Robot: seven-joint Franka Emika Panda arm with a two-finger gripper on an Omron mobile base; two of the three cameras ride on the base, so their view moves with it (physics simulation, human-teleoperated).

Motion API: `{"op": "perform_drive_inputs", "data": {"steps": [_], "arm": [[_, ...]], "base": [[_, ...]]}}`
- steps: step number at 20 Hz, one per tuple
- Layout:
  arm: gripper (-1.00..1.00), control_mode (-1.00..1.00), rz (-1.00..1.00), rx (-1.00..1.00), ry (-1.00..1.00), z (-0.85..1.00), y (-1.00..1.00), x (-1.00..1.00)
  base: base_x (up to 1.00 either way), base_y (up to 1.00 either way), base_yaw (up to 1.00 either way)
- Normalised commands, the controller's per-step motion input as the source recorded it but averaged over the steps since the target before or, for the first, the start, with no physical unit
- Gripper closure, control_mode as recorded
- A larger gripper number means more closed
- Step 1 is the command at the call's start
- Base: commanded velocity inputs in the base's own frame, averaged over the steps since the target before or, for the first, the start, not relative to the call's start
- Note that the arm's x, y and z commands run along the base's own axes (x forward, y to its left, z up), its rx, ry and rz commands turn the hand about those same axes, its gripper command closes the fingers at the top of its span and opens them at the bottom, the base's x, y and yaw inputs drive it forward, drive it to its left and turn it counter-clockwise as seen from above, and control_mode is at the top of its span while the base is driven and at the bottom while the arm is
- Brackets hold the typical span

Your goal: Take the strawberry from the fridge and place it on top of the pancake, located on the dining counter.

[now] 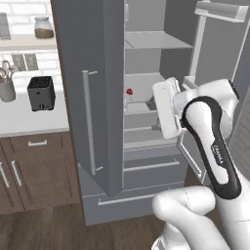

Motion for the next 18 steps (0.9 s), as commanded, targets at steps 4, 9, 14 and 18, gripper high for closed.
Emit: {"op": "perform_drive_inputs", "data": {"steps": [4, 9, 14, 18], "arm": [[-1.00, -1.00, 0.00, 0.47, 0.04, 0.26, -0.81, 0.64], [-1.00, -1.00, 0.06, 0.24, 0.00, 0.02, -0.44, 0.60], [-1.00, -1.00, 0.15, 0.00, -0.03, -0.06, 0.06, 0.49], [-1.00, -1.00, 0.15, 0.00, -0.04, -0.04, 0.31, 0.61]], "base": [[0.00, 0.00, 0.00], [0.00, 0.00, 0.00], [0.00, 0.00, 0.00], [0.00, 0.00, 0.00]]}}
